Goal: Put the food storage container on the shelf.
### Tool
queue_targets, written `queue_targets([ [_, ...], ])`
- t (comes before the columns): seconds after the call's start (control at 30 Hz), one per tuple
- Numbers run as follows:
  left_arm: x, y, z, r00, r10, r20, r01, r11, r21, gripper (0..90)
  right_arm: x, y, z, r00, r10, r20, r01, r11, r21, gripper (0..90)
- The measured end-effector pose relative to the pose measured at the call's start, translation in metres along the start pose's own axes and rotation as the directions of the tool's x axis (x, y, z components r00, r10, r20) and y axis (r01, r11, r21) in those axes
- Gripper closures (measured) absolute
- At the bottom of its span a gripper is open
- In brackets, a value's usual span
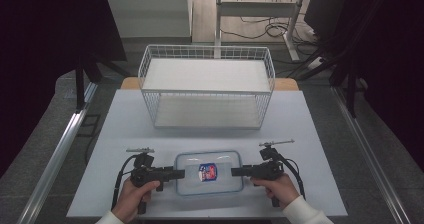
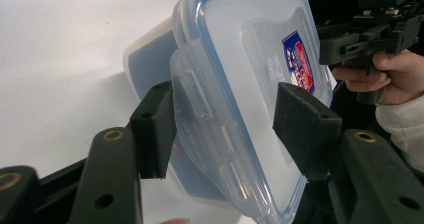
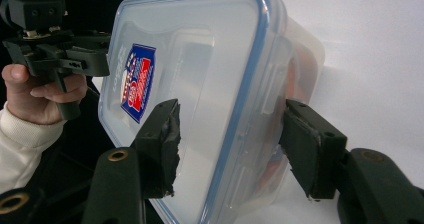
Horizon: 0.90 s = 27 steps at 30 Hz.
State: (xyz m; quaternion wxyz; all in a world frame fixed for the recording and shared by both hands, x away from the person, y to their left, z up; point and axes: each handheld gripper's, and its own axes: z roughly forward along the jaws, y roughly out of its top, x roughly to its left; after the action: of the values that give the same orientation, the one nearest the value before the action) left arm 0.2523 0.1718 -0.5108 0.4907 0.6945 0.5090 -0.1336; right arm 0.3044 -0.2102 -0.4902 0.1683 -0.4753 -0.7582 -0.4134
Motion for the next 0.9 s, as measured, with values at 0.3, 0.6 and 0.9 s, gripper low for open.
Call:
queue_targets([
  [0.3,-0.008,0.000,-0.004,0.9997,0.019,-0.018,-0.019,0.9998,-0.009,48.1,0.007,-0.004,-0.006,0.9998,-0.003,0.022,0.003,1.000,-0.024,46.2],
  [0.6,-0.012,0.001,-0.006,0.9989,0.032,-0.034,-0.033,0.9994,-0.014,49.5,0.011,-0.004,-0.009,0.9993,0.012,0.034,-0.011,0.999,-0.037,47.5],
  [0.9,-0.015,0.002,-0.009,0.9988,0.036,-0.033,-0.037,0.9990,-0.027,50.0,0.016,-0.003,-0.011,0.9993,0.003,0.038,-0.001,0.998,-0.055,47.9],
])
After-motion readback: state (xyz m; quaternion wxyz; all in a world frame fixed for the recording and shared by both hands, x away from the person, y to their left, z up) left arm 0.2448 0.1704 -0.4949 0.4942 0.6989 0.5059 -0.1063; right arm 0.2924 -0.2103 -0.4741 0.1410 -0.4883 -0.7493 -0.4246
